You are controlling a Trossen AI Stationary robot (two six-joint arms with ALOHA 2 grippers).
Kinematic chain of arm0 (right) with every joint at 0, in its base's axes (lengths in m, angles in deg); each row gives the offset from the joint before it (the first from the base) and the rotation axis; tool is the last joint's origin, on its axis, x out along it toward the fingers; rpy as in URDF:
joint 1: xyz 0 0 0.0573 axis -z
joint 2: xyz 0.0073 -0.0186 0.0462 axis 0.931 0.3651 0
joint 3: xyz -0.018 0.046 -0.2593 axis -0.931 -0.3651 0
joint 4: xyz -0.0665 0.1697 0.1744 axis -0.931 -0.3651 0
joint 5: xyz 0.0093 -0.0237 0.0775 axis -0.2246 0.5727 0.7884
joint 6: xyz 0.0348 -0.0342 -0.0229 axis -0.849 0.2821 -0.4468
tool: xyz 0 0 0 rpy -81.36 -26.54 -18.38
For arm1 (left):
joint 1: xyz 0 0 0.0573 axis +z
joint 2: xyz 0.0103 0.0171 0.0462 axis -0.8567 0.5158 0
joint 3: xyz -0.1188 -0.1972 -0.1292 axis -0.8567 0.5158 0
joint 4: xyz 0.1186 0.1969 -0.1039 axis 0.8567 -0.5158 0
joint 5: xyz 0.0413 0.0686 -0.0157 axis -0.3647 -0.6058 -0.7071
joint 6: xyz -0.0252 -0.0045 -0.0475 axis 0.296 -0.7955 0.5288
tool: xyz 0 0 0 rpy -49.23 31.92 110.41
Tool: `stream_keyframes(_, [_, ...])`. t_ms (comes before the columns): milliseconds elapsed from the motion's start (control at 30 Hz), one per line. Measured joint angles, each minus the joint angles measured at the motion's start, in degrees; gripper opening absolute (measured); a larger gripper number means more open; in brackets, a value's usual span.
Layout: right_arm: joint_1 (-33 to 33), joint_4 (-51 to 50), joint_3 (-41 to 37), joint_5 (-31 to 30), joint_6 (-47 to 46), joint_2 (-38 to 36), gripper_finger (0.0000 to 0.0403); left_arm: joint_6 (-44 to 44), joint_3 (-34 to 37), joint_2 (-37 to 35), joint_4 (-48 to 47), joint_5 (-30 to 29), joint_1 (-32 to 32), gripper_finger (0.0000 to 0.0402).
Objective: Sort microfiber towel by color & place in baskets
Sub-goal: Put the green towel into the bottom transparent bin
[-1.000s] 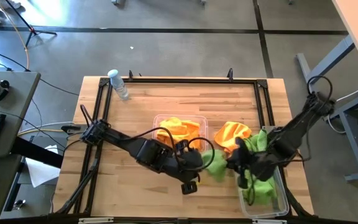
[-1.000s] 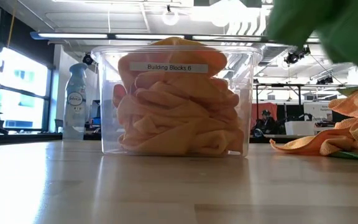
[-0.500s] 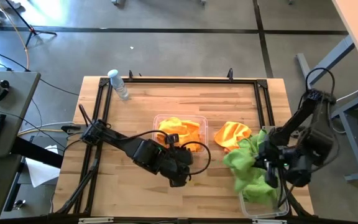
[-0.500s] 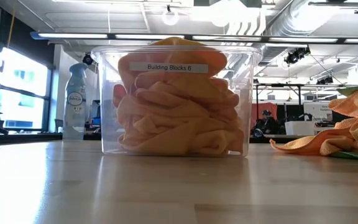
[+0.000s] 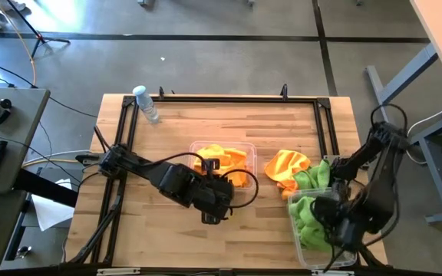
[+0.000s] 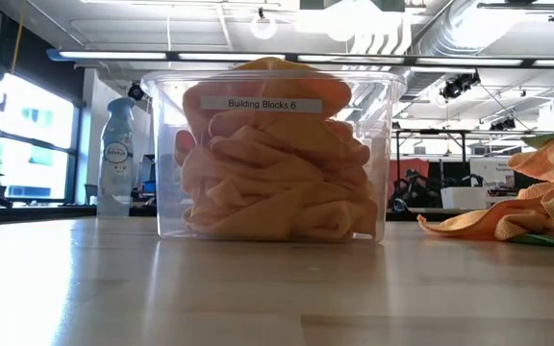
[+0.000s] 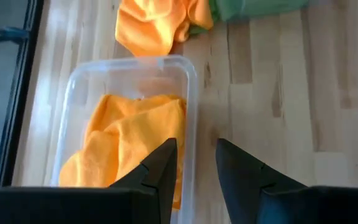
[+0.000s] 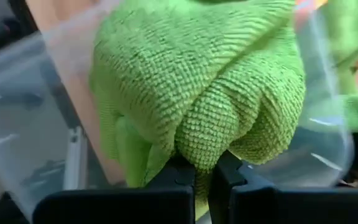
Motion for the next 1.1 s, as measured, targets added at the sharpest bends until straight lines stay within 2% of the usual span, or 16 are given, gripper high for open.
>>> stream_keyframes(267, [0.58,18.08,-11.03,4.81,8.64,4.05,0.0,-1.42,0.01,-4.5,-0.15,0.03,-0.12,0.0101])
stream_keyframes(467, [1.92,32.14,-22.02,9.25,9.34,4.11,0.0,-1.33,0.01,-6.35,-0.24,0.07,-1.65,0.0101])
stream_keyframes(667, [1.87,43.8,-29.63,10.13,11.02,3.92,0.0004,-0.86,0.01,-6.79,-0.29,0.15,-3.64,0.0101])
stream_keyframes(867, [1.85,45.24,-30.91,10.93,7.97,3.9,0.004,-0.23,0.01,-6.79,-0.76,-0.04,-5.48,0.0101])
stream_keyframes(1100, [1.87,40.45,-25.22,11.99,7.57,4.11,0.0108,3.19,0.07,-6.79,-5.91,-3.08,-6.6,0.0101])
